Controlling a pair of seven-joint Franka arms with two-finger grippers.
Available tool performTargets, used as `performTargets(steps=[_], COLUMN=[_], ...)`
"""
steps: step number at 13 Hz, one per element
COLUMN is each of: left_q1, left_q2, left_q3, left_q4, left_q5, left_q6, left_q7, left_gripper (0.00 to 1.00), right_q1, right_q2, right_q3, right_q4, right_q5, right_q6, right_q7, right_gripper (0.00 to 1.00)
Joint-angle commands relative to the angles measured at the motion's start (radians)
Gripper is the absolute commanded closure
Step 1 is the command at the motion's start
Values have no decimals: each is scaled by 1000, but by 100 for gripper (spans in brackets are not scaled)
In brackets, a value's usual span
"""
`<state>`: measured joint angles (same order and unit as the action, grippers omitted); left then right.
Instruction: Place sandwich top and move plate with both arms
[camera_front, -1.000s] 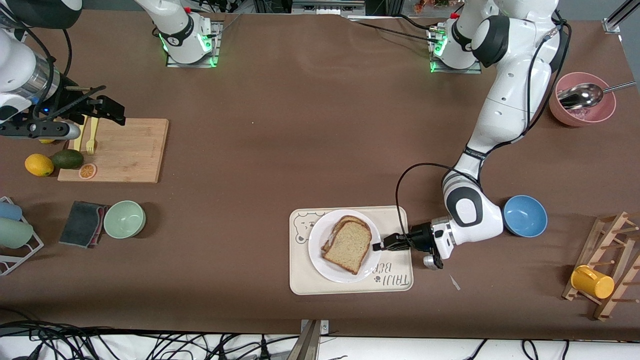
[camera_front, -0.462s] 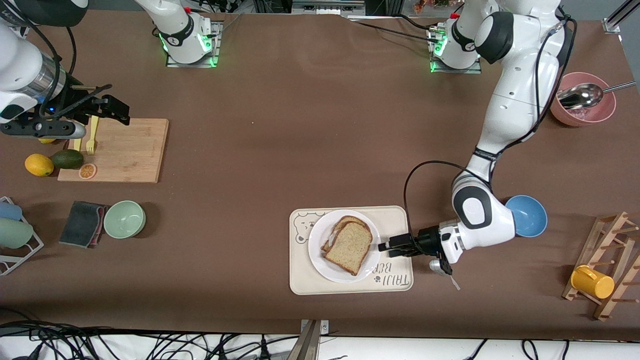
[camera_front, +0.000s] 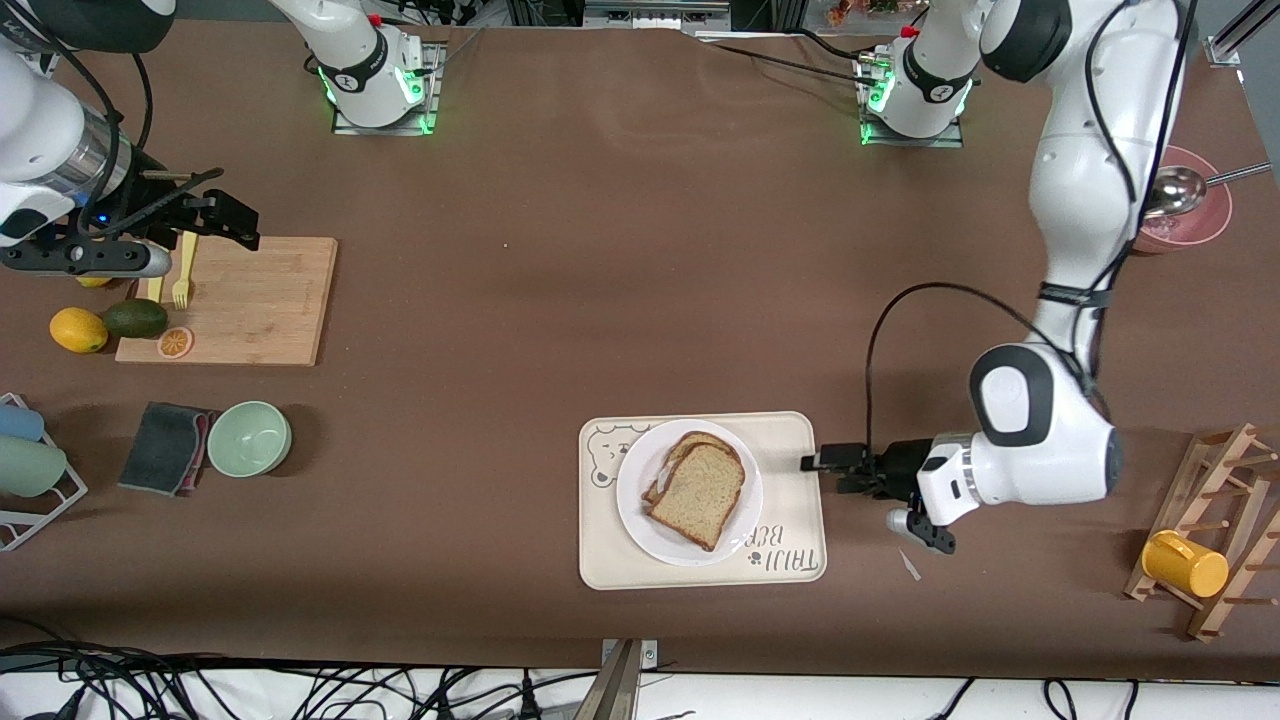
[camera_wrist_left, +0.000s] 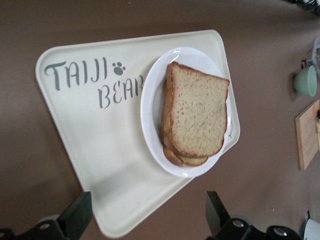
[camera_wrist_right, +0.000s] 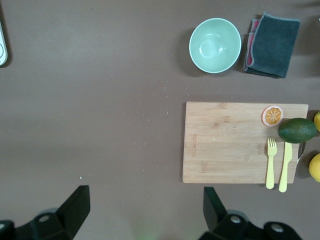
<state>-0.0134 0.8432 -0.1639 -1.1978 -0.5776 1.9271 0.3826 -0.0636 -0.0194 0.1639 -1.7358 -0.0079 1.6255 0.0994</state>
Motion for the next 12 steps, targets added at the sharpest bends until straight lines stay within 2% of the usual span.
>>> performTargets(steps=[1,3,8,11,12], left_q1=[-13,-22,-42,-45,-43], left_q2=[-143,-228,-401,-507,-577], left_q3=[14,4,0,3,3], left_q4=[-42,-42,-43,-63,-148], left_q5=[203,376,563,591,596], left_q6=[-147,-274,-430,-525,-501], left_q7=[-149,-249,-312,-326,-326], left_gripper=[0,0,0,0,0], right_q1=[-2,-2,-2,-2,-2], right_q2=[-7,-7,-7,-7,-7], right_q3=[0,-1,-4,-4,-3], right_q4=[7,8,8,8,8], right_q5=[3,5,34,32,34], right_q6=[-3,-3,-1,-1,-1], right_q7=[9,8,9,9,9], right_gripper=[0,0,0,0,0])
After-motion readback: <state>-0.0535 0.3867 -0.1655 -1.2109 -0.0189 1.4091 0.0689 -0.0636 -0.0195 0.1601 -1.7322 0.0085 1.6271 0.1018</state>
